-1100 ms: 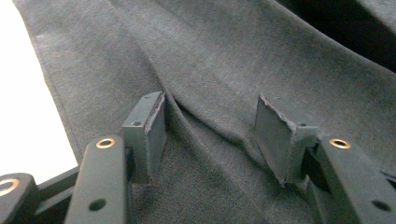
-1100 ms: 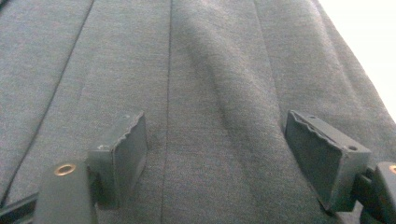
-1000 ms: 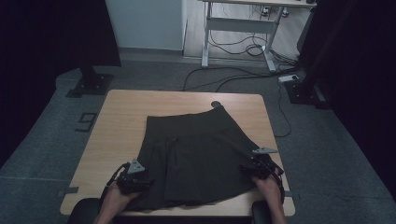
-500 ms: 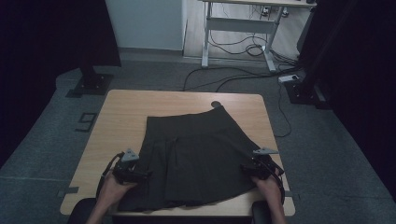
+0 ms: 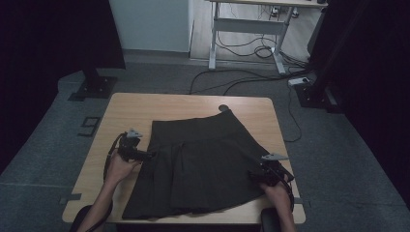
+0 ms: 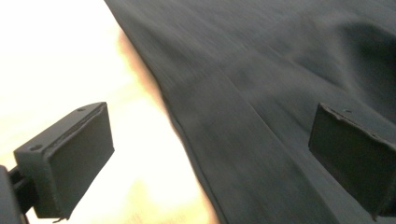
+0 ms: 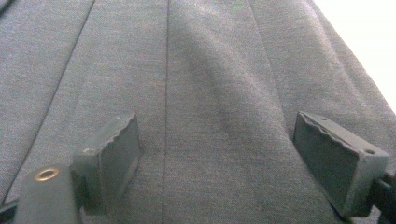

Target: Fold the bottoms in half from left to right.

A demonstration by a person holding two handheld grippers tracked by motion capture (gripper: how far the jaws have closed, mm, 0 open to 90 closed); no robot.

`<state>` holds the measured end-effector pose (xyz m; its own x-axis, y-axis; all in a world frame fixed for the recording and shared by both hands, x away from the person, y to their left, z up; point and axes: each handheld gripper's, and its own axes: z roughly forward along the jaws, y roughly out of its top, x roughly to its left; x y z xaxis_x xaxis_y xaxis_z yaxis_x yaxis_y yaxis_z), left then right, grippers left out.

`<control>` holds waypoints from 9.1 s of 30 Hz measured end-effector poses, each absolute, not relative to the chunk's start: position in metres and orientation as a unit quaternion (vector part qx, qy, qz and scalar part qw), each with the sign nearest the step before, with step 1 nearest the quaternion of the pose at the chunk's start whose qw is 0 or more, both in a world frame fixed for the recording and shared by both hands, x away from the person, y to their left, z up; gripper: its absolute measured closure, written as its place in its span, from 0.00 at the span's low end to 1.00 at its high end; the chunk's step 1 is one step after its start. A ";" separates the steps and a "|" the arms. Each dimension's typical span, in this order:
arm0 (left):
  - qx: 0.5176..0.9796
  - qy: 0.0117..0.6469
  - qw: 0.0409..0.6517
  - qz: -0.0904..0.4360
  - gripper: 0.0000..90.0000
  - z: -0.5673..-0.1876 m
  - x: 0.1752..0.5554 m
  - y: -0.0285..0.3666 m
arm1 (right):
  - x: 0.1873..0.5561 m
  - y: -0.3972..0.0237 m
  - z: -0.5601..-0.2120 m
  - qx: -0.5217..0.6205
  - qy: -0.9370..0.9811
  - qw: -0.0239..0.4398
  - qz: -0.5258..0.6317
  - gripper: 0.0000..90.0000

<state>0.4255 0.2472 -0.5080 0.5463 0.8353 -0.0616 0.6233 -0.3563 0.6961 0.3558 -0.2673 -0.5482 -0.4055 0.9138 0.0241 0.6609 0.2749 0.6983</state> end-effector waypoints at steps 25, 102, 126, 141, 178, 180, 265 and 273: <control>0.785 0.505 0.312 0.177 0.00 -0.547 0.507 0.241 | 0.355 -0.268 -0.550 0.504 0.773 0.199 0.331 0.15; 0.785 0.501 0.315 0.185 0.07 -0.547 0.503 0.242 | 0.294 0.037 -0.516 0.110 0.922 -0.018 0.370 0.00; 0.788 0.480 0.339 0.184 0.32 -0.545 0.502 0.238 | 0.290 0.055 -0.529 0.085 0.945 0.035 0.315 0.81; 0.800 0.458 0.342 0.182 0.95 -0.542 0.495 0.231 | 0.293 0.051 -0.529 0.099 0.943 0.028 0.317 0.87; 0.782 0.480 0.345 0.196 0.96 -0.494 0.452 0.303 | 0.270 0.081 -0.491 0.045 0.926 0.004 0.374 0.89; 0.784 0.472 0.350 0.200 0.96 -0.481 0.456 0.296 | 0.274 0.069 -0.480 0.051 0.922 0.009 0.383 0.89; 0.847 0.306 0.413 0.137 0.16 -0.485 0.442 0.084 | 0.322 -0.245 -0.515 0.381 0.842 0.121 0.362 0.62; 0.853 0.312 0.393 0.142 0.15 -0.515 0.409 0.096 | 0.308 -0.257 -0.488 0.385 0.843 0.134 0.352 0.48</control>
